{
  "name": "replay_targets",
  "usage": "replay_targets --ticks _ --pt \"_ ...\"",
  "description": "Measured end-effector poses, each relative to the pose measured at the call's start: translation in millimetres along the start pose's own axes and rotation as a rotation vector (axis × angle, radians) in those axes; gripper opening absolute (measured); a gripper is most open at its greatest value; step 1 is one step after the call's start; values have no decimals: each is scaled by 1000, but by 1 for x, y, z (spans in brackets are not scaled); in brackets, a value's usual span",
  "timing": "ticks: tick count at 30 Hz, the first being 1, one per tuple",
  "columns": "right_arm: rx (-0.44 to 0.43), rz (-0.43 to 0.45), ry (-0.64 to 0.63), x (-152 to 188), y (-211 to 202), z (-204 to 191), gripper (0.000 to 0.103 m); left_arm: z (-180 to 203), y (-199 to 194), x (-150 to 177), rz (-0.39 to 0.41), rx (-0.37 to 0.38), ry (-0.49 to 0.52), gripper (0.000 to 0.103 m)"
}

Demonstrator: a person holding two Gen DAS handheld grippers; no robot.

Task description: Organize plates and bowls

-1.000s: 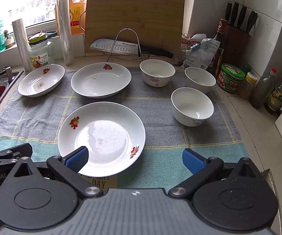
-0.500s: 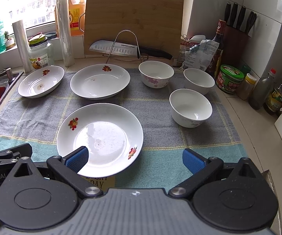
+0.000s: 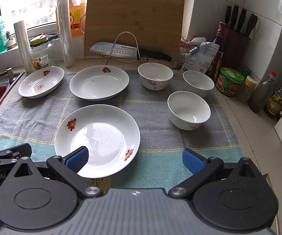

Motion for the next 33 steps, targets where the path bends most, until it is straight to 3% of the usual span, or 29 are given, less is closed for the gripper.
replay_targets --ticks 23,33 --pt "-40 19 -29 -3 7 9 103 11 -1 1 5 -34 -11 102" --pt "-79 72 -64 -12 10 17 103 21 0 -3 26 -31 -15 102"
Point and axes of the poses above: each gripper's, at about its wrist camera, not at the fingertips, and y roughly the way its jaws point, z to its right, x to its underside, the point moved 10 cm from there along y, roughly the way its jaws point, and after that the axes turned 1 degree about -y, right-handed, at the moved point
